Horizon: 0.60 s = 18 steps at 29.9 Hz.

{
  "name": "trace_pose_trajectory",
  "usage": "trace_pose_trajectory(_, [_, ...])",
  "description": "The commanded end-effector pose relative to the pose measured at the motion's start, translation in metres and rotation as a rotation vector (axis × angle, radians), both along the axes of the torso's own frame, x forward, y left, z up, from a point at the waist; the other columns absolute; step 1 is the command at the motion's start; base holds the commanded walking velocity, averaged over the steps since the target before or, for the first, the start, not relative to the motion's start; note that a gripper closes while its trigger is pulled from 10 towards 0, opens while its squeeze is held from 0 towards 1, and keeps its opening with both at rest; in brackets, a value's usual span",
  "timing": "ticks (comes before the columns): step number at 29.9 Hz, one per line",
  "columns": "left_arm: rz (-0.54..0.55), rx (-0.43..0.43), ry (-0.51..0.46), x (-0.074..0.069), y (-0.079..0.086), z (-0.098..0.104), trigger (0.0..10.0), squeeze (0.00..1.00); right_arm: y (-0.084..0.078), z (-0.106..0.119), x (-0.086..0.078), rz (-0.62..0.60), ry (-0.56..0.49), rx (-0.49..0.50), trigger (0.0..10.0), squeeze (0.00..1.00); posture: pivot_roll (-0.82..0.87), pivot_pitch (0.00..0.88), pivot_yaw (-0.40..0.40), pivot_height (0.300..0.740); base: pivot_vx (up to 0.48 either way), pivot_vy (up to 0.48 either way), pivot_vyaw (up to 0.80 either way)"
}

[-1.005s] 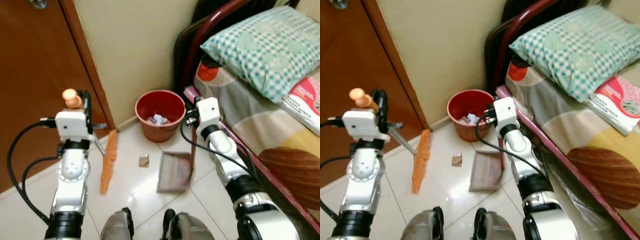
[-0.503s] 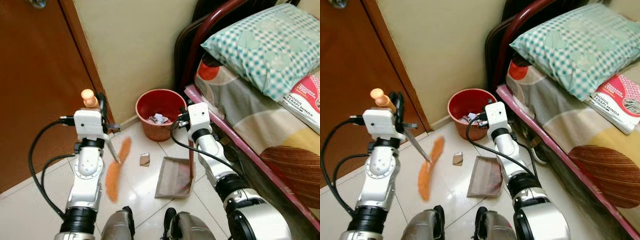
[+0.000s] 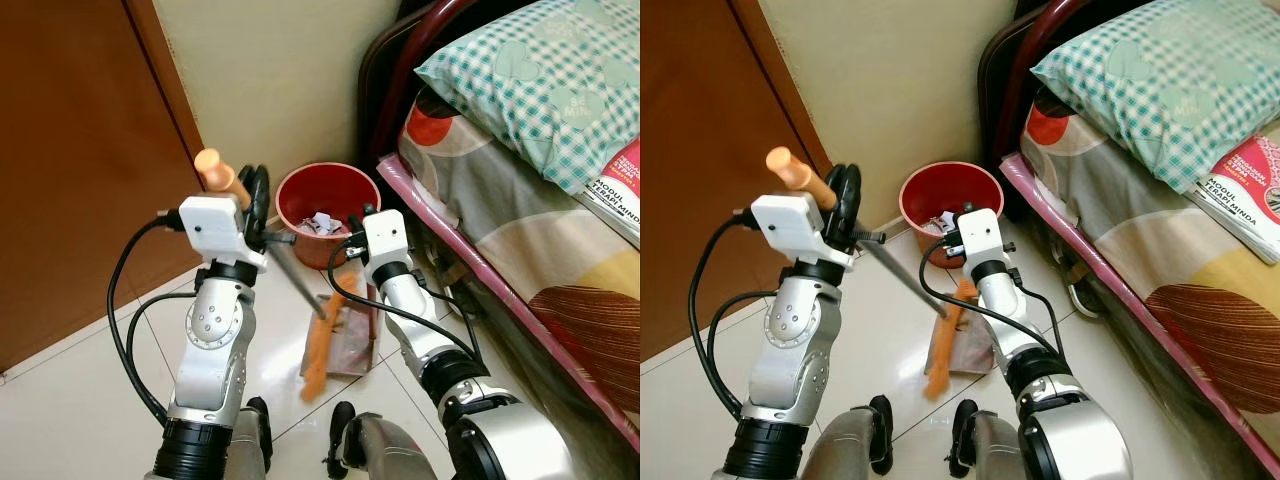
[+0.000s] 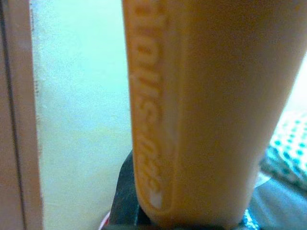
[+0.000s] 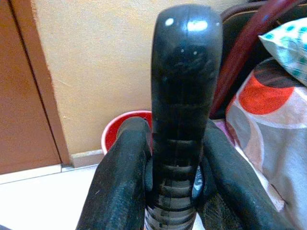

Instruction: Sweep floor

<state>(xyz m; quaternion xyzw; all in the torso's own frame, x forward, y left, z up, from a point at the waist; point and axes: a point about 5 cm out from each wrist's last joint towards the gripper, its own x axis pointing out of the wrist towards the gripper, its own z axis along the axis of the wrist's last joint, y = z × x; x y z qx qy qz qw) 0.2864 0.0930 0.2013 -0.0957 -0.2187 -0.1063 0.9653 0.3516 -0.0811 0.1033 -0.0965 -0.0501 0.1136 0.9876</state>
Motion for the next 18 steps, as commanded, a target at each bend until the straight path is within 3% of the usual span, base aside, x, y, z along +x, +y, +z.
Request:
trace_pose_trajectory(1, [-0.04,-0.131,-0.047,-0.008,-0.012,0.02,10.0,0.0,0.004,0.0,0.0,0.014,0.003,0.0,10.0,0.0,0.17,0.316,-0.03,0.74,0.0,0.0,0.0])
trace_pose_trajectory(5, [-0.033,-0.145,-0.066,-0.009,-0.003,0.033,10.0,0.0,0.002,0.001,0.002,0.015,0.003,-0.002,10.0,0.0,0.17,0.302,-0.033,0.74,0.0,0.0,0.0])
trace_pose_trajectory(12, [0.14,0.024,-0.092,-0.009,0.051,0.025,10.0,0.0,-0.001,0.011,0.008,0.017,-0.025,0.008,10.0,0.0,0.16,0.256,-0.039,0.74,0.0,0.0,0.0])
trace_pose_trajectory(15, [0.246,0.125,-0.098,-0.009,0.083,0.018,10.0,0.0,-0.005,0.018,0.01,0.022,-0.049,0.015,10.0,0.0,0.14,0.21,-0.047,0.74,0.0,0.0,0.0])
trace_pose_trajectory(18, [0.292,0.147,-0.094,-0.008,0.095,0.015,10.0,0.0,-0.009,0.018,0.01,0.025,-0.055,0.009,10.0,0.0,0.13,0.186,-0.053,0.74,0.0,0.0,0.0])
